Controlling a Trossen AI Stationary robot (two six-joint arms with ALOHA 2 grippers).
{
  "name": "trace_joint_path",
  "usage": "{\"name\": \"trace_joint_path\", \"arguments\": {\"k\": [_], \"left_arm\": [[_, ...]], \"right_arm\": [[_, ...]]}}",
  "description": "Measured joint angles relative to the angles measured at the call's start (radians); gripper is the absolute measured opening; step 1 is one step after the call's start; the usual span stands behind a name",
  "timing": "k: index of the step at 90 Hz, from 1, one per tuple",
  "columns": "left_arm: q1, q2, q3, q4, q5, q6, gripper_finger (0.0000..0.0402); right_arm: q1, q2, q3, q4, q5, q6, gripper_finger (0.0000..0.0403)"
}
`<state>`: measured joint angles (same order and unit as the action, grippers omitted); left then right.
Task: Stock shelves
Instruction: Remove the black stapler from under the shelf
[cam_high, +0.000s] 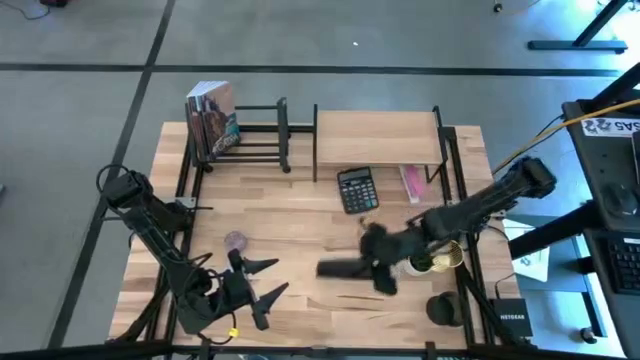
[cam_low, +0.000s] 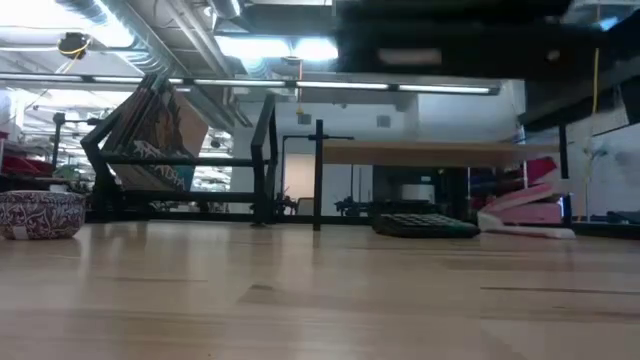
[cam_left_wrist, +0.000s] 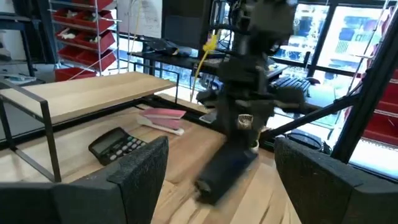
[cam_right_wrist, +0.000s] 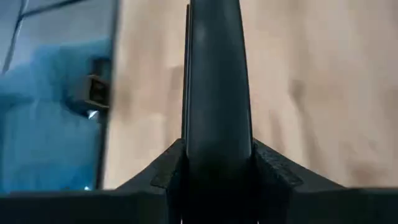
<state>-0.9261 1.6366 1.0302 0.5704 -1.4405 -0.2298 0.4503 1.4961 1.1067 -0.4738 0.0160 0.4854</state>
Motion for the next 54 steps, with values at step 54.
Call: {"name": "trace_joint_path", "arguments": {"k": [54], "left_arm": [[-0.142, 0.0, 0.0, 0.308, -0.132, 0.234, 0.0276]], "right_arm": [[-0.13, 0.653, 0.693, -0.193, 0.044, -0.392, 0.0114]]}}
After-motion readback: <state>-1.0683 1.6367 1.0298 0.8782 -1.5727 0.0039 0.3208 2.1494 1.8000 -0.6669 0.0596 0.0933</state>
